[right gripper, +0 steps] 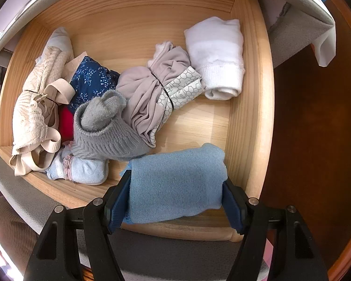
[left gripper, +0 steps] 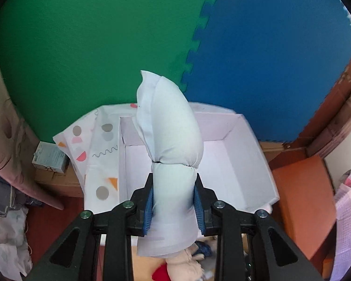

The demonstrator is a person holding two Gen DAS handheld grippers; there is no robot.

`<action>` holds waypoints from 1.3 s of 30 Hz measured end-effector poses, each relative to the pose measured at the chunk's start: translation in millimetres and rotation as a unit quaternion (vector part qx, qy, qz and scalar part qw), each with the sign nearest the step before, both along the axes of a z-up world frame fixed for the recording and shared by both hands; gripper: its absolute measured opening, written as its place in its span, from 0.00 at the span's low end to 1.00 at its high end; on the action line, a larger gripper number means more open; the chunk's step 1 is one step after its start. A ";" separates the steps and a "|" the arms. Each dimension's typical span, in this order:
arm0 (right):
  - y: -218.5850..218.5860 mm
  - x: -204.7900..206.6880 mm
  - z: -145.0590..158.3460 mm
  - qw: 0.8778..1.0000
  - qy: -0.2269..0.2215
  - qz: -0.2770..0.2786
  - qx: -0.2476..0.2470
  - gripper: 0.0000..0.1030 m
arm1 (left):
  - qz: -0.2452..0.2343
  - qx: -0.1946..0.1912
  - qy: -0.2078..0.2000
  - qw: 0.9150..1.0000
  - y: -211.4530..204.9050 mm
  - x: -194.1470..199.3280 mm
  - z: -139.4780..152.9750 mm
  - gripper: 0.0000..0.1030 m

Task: Take underwear out of drawer
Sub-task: 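Lower the pale blue bundle into the white box and open the left gripper, then withdraw the left gripper from the box back over the open drawer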

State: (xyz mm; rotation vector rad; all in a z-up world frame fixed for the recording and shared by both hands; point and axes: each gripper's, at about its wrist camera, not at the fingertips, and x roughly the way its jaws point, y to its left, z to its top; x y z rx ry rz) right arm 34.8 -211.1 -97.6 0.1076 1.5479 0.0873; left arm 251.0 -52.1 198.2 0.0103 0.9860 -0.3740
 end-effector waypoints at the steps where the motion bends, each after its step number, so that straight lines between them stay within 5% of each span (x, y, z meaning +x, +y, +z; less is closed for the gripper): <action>1: 0.0 -0.1 0.1 1.000 0.000 -0.001 0.000 0.65 | 0.002 0.004 0.010 1.000 -4.6 7.8 -11.5 0.29; 7: -0.9 -0.3 0.7 1.000 -0.003 -0.001 0.002 0.65 | 0.015 0.055 0.067 0.996 -22.5 45.1 -84.5 0.29; 12: -2.9 1.0 -0.9 1.000 -0.001 0.001 0.004 0.65 | 0.023 0.093 0.078 0.992 -14.3 48.1 -114.3 0.29; 28: 1.3 1.9 -1.5 1.000 0.000 0.000 -0.004 0.65 | 0.020 0.161 0.075 0.984 -17.2 28.6 -117.5 0.33; 39: 3.3 1.9 0.1 1.000 -0.001 0.003 -0.009 0.65 | 0.020 0.093 0.102 0.990 -9.3 30.1 -110.8 0.39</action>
